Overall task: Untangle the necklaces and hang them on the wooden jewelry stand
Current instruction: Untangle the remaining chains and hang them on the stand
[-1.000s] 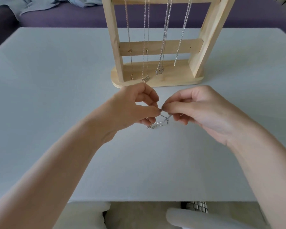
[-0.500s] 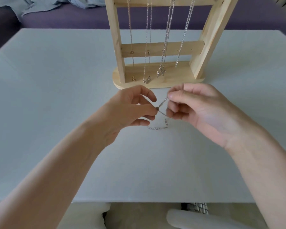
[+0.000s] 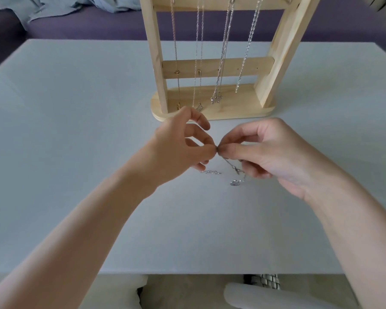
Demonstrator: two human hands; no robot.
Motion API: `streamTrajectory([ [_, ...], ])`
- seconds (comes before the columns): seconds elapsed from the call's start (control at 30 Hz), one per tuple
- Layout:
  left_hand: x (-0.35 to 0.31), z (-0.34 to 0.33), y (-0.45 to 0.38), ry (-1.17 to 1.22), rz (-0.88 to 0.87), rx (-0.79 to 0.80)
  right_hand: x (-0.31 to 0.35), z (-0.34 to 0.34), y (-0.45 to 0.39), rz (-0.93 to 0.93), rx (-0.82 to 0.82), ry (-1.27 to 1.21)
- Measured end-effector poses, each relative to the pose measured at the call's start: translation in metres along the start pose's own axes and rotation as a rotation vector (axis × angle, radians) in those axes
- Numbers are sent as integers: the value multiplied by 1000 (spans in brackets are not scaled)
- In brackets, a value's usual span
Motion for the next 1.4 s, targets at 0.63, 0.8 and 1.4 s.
streamTrajectory([
  [0.63, 1, -13, 0, 60, 10, 87, -14, -11, -5, -99, 151, -233],
  [0.8, 9, -16, 1, 164, 91, 106, -11, -5, -2, -58, 174, -168],
  [1.4, 8, -20, 1, 149, 80, -6, -6, -4, -4, -10, 162, -229],
])
Point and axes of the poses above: each hand's wrist, its own y-axis away from the middle knuckle, its own z-axis out of the back of the hand, x = y × z, the point moved 8 cm from there along -y, towards the middle knuckle, and after that the axes turned 2 degrees about y, right-handed, at the moved point
